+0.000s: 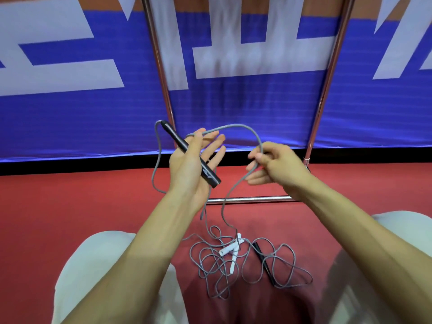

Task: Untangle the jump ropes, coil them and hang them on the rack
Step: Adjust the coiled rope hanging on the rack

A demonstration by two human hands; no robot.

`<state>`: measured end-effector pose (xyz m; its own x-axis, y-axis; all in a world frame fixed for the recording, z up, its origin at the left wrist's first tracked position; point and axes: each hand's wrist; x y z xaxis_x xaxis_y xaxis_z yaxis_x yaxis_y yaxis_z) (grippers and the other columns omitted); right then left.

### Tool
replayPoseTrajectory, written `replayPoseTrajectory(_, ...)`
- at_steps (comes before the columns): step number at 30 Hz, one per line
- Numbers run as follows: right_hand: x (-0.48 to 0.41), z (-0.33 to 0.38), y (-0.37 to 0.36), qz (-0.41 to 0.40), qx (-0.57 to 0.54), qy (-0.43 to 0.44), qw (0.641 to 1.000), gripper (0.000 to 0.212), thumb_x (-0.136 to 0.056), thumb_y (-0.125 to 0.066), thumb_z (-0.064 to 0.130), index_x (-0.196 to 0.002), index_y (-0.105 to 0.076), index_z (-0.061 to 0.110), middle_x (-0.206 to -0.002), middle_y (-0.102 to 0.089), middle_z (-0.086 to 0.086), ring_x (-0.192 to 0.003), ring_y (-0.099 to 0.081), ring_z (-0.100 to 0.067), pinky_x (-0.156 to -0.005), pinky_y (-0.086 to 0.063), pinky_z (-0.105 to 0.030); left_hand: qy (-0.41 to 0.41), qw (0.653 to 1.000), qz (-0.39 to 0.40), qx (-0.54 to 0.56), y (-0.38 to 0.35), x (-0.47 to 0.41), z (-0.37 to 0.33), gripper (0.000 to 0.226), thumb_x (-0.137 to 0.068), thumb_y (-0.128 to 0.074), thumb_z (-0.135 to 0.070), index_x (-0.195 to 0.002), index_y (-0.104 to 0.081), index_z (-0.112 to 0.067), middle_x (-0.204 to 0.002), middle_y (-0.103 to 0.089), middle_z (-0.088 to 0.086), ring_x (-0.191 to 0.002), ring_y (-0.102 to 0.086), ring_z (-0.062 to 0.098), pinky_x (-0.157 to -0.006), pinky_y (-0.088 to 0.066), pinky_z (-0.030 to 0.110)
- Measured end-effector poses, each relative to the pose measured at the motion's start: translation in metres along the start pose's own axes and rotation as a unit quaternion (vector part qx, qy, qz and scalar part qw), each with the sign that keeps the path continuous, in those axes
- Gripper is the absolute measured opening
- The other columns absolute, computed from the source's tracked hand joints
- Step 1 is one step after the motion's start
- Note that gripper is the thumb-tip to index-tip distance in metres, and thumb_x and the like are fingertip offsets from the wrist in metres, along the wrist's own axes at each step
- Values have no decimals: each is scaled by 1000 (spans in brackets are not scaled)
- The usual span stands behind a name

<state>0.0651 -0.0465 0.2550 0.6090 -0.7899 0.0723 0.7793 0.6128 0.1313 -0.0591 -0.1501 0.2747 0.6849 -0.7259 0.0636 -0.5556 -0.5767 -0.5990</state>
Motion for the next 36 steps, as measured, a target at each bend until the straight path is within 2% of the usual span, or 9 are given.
replayPoseTrajectory(4,2,15,14,-69,-128,55,988,18,-102,-37,4,-93,-52,9,-73,-60,-15,-49,-66,-21,-54,-59,-29,24,974,41,-223,2,-1,14,16,-101,-47,-10,-102,-63,-13,-103,-72,10,-96,-71,21,-83,-57,28)
replayPoseTrajectory(8,2,23,28,-114,-228,57,965,20,-101,-39,4,-89,-54,7,-75,-59,-14,-52,-67,-19,-56,-57,-25,-19,881,136,-453,4,4,26,23,-95,-54,-8,-91,-71,-23,-91,-72,4,-85,-65,13,-80,-50,30)
replayPoseTrajectory(14,-4,27,38,-136,-471,30,871,16,-98,-41,-4,-86,-51,-3,-95,-53,-20,-80,-64,-25,-54,-57,-28,28,886,227,-403,-8,19,32,16,-100,-51,-9,-101,-66,-14,-97,-73,12,-86,-73,19,-75,-59,26)
replayPoseTrajectory(17,-5,26,40,-140,-502,2,853,16,-98,-42,-3,-85,-51,-5,-88,-56,-22,-73,-66,-27,-56,-59,-32,19,916,207,-343,-12,21,32,15,-100,-50,-10,-102,-64,-9,-89,-74,11,-84,-74,23,-75,-60,28)
replayPoseTrajectory(23,-2,16,36,-85,-229,4,970,20,-101,-44,19,-101,-57,3,-97,-66,-17,-79,-71,-28,-73,-60,-31,25,987,99,-122,-18,17,22,13,-100,-51,-13,-99,-59,-4,-87,-75,12,-85,-74,26,-72,-61,30)
replayPoseTrajectory(26,0,14,26,-4,-79,-3,997,21,-95,-43,-1,-102,-60,9,-104,-69,-17,-87,-68,-24,-85,-53,-32,30,998,56,-16,-15,11,13,13,-100,-49,-13,-99,-57,-2,-87,-75,12,-87,-74,26,-75,-61,31)
replayPoseTrajectory(29,2,6,14,110,72,10,991,29,-87,-47,-11,-103,-63,8,-103,-68,-13,-91,-61,-17,-81,-46,-26,44,994,49,82,-10,7,4,13,-101,-47,-13,-102,-53,-2,-88,-75,11,-88,-74,26,-74,-61,31)
replayPoseTrajectory(32,6,-10,-1,219,190,7,957,16,-92,-50,-4,-96,-62,6,-90,-64,-12,-82,-59,-19,-73,-49,-28,50,989,58,124,-9,7,-1,14,-102,-47,-15,-100,-53,-3,-92,-75,12,-90,-73,28,-74,-61,32)
replayPoseTrajectory(36,4,-18,-7,179,279,6,943,17,-96,-45,1,-87,-58,7,-77,-65,-9,-70,-63,-20,-67,-58,-39,38,988,59,141,-6,7,-4,17,-102,-45,-19,-101,-54,-4,-96,-74,12,-93,-73,27,-81,-60,33)
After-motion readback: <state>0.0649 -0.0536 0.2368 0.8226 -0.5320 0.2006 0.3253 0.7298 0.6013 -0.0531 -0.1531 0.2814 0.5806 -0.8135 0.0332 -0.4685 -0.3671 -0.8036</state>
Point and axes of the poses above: each hand's wrist, its own x-axis away from the middle knuckle, its own y-axis out of the back of the hand, z = x × y
